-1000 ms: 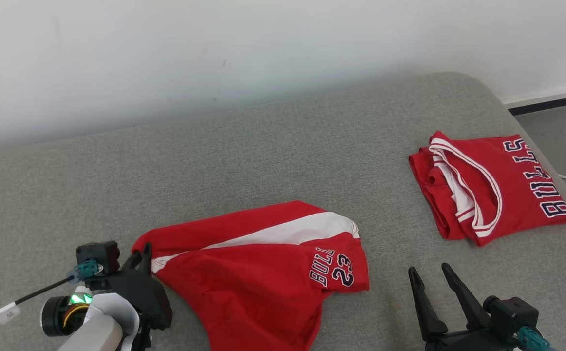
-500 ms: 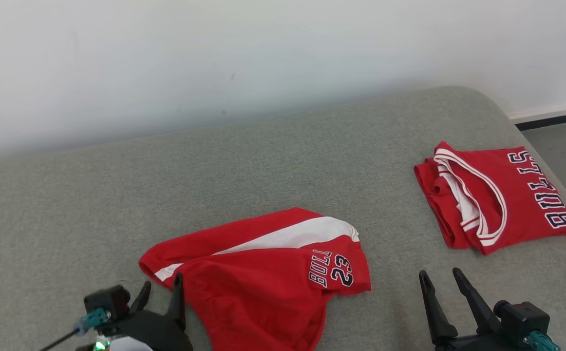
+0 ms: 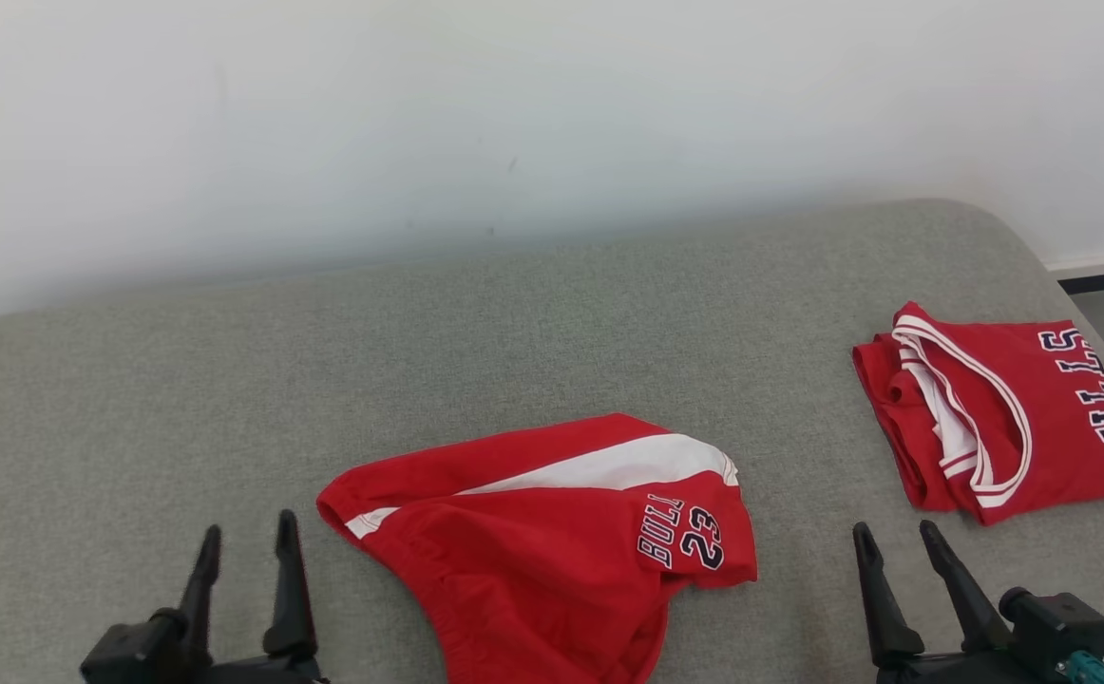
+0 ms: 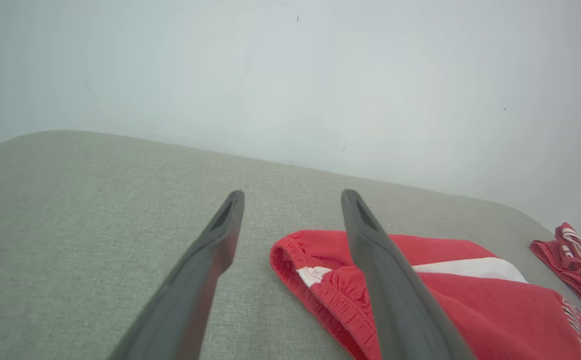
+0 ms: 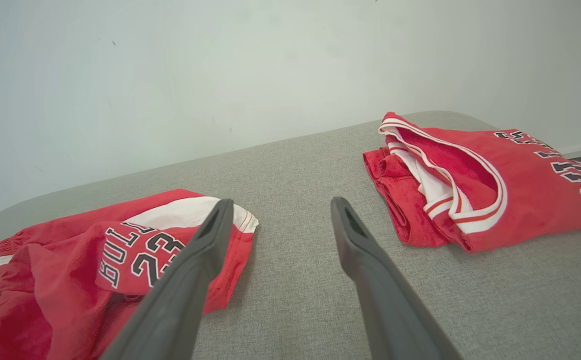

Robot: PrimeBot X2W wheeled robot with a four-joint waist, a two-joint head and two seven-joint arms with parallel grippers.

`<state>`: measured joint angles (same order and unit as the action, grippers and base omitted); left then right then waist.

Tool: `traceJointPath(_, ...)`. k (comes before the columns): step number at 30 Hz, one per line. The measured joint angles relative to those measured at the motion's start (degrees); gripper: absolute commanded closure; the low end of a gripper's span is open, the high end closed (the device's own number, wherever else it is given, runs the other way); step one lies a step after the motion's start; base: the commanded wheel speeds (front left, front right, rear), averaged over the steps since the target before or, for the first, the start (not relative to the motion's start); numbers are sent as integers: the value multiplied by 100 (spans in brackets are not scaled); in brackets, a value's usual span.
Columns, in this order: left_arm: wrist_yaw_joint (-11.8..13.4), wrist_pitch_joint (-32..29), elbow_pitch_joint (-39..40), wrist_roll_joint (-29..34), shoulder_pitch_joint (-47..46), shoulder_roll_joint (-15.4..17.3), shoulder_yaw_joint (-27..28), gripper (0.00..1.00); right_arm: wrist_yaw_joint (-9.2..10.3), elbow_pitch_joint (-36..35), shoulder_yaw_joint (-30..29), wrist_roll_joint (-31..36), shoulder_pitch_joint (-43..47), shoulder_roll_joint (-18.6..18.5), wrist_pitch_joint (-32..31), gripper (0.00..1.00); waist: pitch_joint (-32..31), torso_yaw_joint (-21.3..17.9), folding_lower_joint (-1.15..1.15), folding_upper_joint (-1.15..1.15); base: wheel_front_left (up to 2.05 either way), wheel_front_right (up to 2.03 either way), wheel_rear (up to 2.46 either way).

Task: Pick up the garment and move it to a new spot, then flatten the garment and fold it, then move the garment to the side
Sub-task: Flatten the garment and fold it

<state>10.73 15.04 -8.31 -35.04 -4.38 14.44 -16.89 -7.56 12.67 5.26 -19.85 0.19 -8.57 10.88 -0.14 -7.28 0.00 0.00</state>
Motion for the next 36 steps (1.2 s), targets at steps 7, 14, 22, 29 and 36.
traceJointPath(7, -396, 0, 421, 1244, 745, -449, 900, 0, 0, -66, -191, 104, 72, -3, -29, 0, -125, 135, 0, 0, 0, 0, 0)
traceJointPath(14, -835, 0, 301, 1969, 1130, -666, 1330, 0, 0, -91, -152, 181, 108, -32, -89, 0, -226, 326, 0, 0, 0, 0, 0)
traceJointPath(22, -1251, 1, 53, 2290, 1268, -866, 1704, 0, 0, 22, -65, 200, 233, -35, -154, 0, -342, 535, -1, 0, 0, 0, 0)
traceJointPath(29, -1491, 0, -10, 2436, 1269, -960, 1845, 0, 1, 157, -34, 198, 276, -31, -149, 0, -410, 610, -1, 0, 0, 0, 0)
traceJointPath(36, -1636, 1, -45, 2498, 1260, -1039, 1930, 0, 0, 213, -1, 186, 294, -24, -131, 0, -400, 579, 0, 0, 0, 0, 0)
